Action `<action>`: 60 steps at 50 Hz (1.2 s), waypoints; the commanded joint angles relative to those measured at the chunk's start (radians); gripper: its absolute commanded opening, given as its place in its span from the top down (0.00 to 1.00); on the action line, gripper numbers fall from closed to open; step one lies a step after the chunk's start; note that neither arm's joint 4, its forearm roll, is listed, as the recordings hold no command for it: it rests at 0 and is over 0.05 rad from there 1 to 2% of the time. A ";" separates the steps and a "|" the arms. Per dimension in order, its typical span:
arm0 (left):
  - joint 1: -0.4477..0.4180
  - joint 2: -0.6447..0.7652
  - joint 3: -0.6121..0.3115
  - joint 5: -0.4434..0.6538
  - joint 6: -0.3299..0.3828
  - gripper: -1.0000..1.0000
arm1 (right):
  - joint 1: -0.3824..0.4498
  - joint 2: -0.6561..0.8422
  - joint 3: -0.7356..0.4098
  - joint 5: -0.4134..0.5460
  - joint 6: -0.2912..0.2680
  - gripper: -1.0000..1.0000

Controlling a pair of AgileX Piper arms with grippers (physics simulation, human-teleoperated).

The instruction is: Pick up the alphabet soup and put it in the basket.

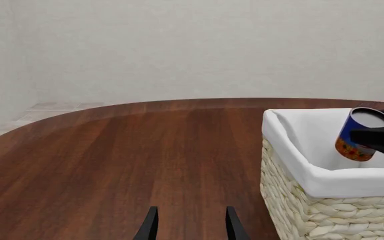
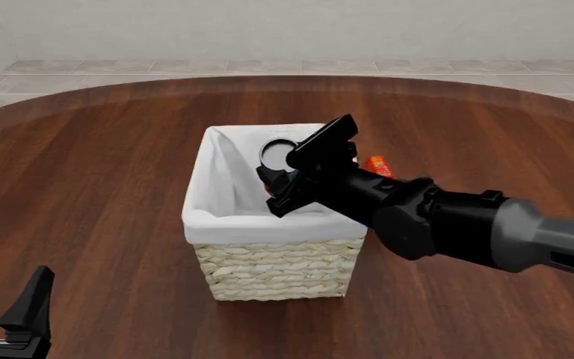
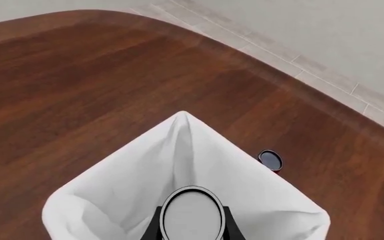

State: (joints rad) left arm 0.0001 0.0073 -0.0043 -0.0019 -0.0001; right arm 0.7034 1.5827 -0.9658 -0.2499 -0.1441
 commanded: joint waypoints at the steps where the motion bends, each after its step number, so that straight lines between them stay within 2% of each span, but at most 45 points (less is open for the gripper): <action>1: 0.000 0.000 0.000 0.000 0.000 0.00 | -0.001 0.010 -0.012 -0.006 0.019 1.00; 4: 0.000 0.000 0.000 0.000 0.000 0.00 | 0.005 0.014 -0.021 0.004 0.037 1.00; 46: 0.000 0.000 0.000 0.000 0.000 0.00 | 0.005 0.014 -0.010 -0.012 0.025 1.00; 50: 0.000 0.000 0.000 0.000 0.000 0.00 | 0.007 0.019 -0.014 -0.007 0.041 1.00; 51: 0.000 0.000 0.000 0.000 0.000 0.00 | 0.005 0.019 -0.014 -0.009 0.039 0.00; 60: 0.000 0.000 0.000 0.000 0.000 0.00 | 0.009 0.019 -0.015 -0.007 0.040 0.00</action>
State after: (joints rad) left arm 0.0001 0.0073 -0.0043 -0.0019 -0.0001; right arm 0.7093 1.6046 -0.9772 -0.2566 -0.1131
